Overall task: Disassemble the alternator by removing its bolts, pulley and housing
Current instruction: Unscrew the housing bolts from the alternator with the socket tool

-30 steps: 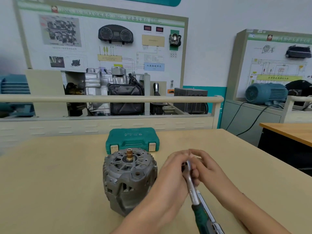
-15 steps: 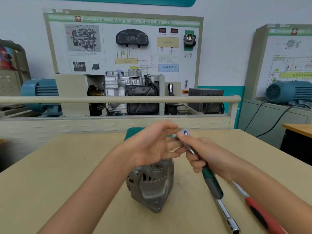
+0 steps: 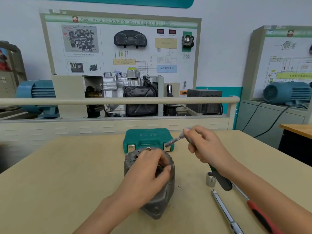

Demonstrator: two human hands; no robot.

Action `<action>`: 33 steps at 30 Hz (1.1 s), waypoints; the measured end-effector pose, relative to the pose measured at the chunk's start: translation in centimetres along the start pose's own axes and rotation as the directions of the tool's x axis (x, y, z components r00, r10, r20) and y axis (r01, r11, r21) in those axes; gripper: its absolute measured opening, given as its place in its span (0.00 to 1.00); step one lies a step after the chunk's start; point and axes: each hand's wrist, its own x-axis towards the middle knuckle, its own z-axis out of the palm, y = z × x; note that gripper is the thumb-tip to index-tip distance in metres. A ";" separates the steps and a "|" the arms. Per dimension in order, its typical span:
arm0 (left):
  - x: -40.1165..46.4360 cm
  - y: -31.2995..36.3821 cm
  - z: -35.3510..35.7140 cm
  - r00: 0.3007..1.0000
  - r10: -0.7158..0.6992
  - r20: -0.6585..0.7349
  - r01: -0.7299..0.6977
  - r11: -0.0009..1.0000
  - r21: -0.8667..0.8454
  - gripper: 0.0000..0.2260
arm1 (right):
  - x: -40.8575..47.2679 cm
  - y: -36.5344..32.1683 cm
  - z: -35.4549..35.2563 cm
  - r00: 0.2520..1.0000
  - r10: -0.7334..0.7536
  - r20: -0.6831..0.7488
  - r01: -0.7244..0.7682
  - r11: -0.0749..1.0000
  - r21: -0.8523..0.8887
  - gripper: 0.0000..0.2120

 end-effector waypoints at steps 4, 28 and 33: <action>-0.9 -1.4 -1.2 0.999 -0.041 0.012 0.042 0.984 -0.170 0.07 | 0.6 0.1 -0.3 0.998 -0.056 0.010 0.056 0.998 -0.027 0.12; -1.2 -6.5 -4.3 0.990 -0.088 -0.112 0.067 0.982 -0.178 0.21 | 2.5 -3.8 7.1 0.816 -0.285 0.502 0.575 0.483 -0.660 0.17; -1.5 -4.8 -4.7 0.993 -0.054 -0.100 0.036 0.984 -0.173 0.10 | 3.0 -4.2 6.9 0.768 -0.262 0.585 0.633 0.456 -0.626 0.18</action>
